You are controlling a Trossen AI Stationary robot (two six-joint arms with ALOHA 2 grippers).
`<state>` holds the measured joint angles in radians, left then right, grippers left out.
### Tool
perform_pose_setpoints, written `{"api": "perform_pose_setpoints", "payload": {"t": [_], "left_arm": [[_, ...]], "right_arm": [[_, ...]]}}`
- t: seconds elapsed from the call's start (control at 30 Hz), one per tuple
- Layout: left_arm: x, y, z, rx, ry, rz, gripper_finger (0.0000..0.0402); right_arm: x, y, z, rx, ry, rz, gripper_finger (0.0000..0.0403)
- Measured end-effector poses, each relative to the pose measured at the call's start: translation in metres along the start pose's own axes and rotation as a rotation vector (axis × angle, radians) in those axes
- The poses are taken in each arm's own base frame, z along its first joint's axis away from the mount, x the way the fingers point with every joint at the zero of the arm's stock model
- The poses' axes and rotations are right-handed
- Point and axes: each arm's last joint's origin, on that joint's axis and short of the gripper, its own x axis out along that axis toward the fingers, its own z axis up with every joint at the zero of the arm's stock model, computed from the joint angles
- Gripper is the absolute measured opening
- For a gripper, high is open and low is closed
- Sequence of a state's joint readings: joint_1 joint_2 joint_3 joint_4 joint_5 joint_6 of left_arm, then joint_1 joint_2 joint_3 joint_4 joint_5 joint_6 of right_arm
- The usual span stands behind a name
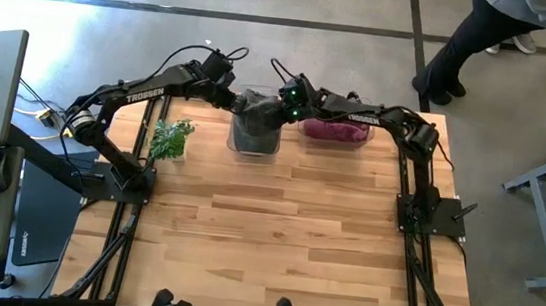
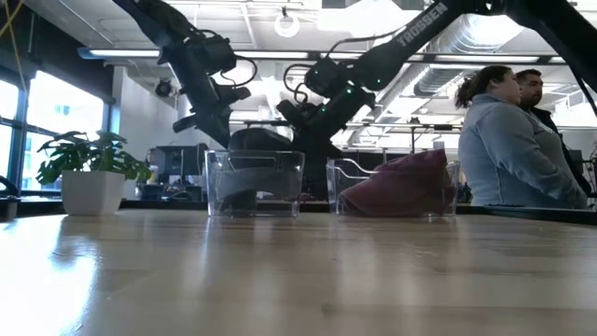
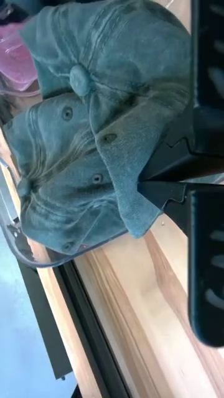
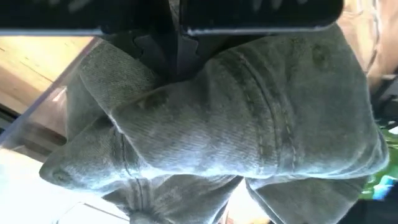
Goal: Pick & Place hat
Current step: Put the black cap into the left transparent bin
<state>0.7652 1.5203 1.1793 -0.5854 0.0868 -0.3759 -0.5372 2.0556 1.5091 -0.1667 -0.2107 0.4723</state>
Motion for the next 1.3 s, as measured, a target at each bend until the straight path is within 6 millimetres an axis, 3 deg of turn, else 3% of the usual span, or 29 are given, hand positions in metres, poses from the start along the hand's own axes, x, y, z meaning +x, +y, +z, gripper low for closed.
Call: {"api": "perform_pose_setpoints", "payload": {"t": [0.13,0.43,0.57,0.77,1.0,1.3], "left_arm": [[0.000,-0.003,-0.001,0.015,-0.013,0.032,0.0001],[0.017,-0.001,0.001,0.014,-0.015,0.071,0.0001],[0.024,-0.002,0.004,0.017,-0.035,0.054,0.0001],[0.035,-0.003,0.008,0.050,-0.065,0.007,0.0001],[0.041,-0.003,0.007,0.051,-0.052,0.010,0.0001],[0.041,-0.004,0.007,0.049,-0.035,-0.030,0.0000]], "right_arm": [[-0.009,-0.001,0.004,0.007,0.009,0.051,0.0000],[-0.068,0.016,0.009,-0.018,0.059,-0.082,0.0000],[-0.085,0.027,0.012,-0.044,0.031,-0.083,0.0000],[-0.078,0.027,0.005,-0.050,0.059,-0.128,0.0000],[-0.076,0.013,0.000,0.035,0.065,-0.326,0.0000],[-0.035,-0.007,0.001,0.142,0.046,-0.230,0.0000]]}}
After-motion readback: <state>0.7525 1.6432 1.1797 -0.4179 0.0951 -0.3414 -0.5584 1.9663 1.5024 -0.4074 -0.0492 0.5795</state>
